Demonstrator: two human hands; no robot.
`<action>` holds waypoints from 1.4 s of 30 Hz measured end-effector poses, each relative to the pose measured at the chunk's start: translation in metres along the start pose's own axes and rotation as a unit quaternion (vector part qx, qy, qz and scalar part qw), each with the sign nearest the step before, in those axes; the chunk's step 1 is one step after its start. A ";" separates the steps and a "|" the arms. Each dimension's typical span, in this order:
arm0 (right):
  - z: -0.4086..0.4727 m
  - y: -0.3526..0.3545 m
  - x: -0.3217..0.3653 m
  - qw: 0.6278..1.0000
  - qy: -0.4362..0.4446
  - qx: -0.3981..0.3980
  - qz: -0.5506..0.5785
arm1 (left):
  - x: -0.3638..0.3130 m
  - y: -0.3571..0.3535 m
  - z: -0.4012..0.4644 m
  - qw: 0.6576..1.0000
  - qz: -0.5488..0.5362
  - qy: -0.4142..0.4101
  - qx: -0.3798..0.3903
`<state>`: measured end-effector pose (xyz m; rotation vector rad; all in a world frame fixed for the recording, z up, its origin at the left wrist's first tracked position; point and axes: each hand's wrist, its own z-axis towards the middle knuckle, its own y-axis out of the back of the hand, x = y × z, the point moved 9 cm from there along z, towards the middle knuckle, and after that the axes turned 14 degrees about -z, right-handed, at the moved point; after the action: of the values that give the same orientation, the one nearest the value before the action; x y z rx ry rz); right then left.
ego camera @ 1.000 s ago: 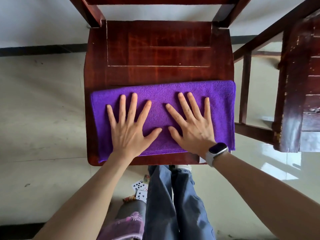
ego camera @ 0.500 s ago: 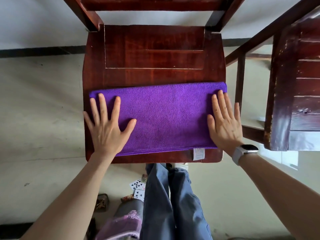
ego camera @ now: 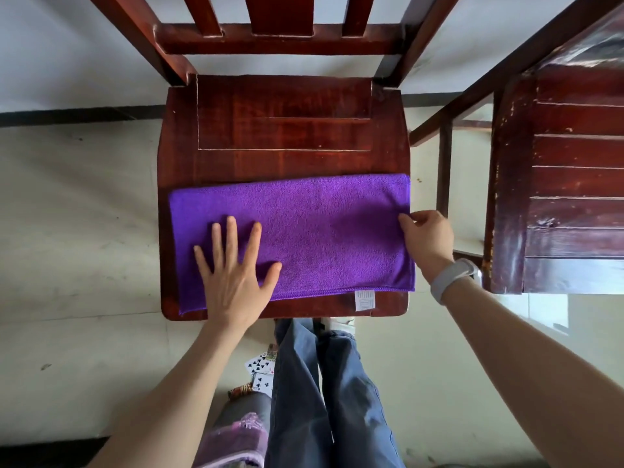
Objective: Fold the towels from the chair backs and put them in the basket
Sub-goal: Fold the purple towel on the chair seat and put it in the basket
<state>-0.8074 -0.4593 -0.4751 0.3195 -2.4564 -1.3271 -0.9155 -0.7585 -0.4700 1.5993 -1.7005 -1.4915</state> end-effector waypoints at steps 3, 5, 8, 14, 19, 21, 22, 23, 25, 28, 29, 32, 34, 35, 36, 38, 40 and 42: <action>-0.007 0.003 -0.002 0.999 -0.028 -0.021 -0.001 | 0.002 0.001 0.001 1.000 0.011 -0.001 0.003; -0.010 0.001 0.000 1.000 -0.026 -0.015 -0.003 | 0.003 0.002 0.002 1.000 0.013 -0.002 0.007; -0.010 0.000 0.006 1.000 -0.011 0.008 -0.027 | 0.002 0.001 0.002 1.000 0.014 0.003 0.016; -0.003 -0.001 0.015 0.996 -0.004 0.078 -0.046 | 0.000 0.003 0.002 1.000 0.013 0.008 0.017; -0.010 0.006 0.011 0.998 -0.009 0.048 0.041 | 0.002 0.003 0.004 0.999 0.008 0.017 0.026; -0.013 0.006 0.009 0.983 -0.031 0.102 0.148 | 0.001 0.004 0.003 0.999 -0.002 0.020 0.032; -0.016 0.006 0.010 0.969 -0.041 0.142 0.196 | 0.001 0.005 0.003 0.999 -0.010 0.021 0.036; -0.020 0.006 0.013 0.954 -0.042 0.184 0.232 | 0.001 0.006 0.003 0.999 -0.021 0.024 0.039; -0.033 0.012 0.029 0.926 -0.016 0.254 0.279 | 0.002 0.009 0.003 0.997 -0.056 0.031 0.041; -0.057 0.032 0.073 0.908 0.053 0.288 0.300 | 0.006 0.030 0.000 0.973 -0.220 0.058 -0.027; -0.066 0.038 0.090 0.904 0.074 0.290 0.305 | 0.013 0.038 -0.004 0.947 -0.303 0.086 -0.063; -0.105 0.037 0.148 0.895 0.139 0.306 0.292 | 0.040 0.036 -0.029 0.766 -0.587 0.248 -0.087; -0.133 0.021 0.185 0.891 0.179 0.321 0.267 | 0.047 0.022 -0.048 0.614 -0.717 0.325 -0.056; -0.146 0.008 0.200 0.886 0.187 0.334 0.262 | 0.049 0.016 -0.055 0.553 -0.757 0.344 -0.049; -0.158 -0.007 0.214 0.881 0.190 0.350 0.257 | 0.052 0.013 -0.061 0.505 -0.785 0.356 -0.047; -0.176 -0.038 0.234 0.875 0.196 0.379 0.227 | 0.060 0.006 -0.069 0.441 -0.817 0.366 -0.057; -0.178 -0.060 0.243 0.891 0.228 0.362 0.153 | 0.071 -0.001 -0.074 0.404 -0.829 0.379 -0.080; -0.159 -0.061 0.249 0.922 0.294 0.250 0.028 | 0.083 -0.006 -0.078 0.416 -0.813 0.397 -0.094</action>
<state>-0.9719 -0.7007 -0.4001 0.6540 -2.1995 -0.4481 -0.8719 -0.8638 -0.4773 3.0033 1.0901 -0.6585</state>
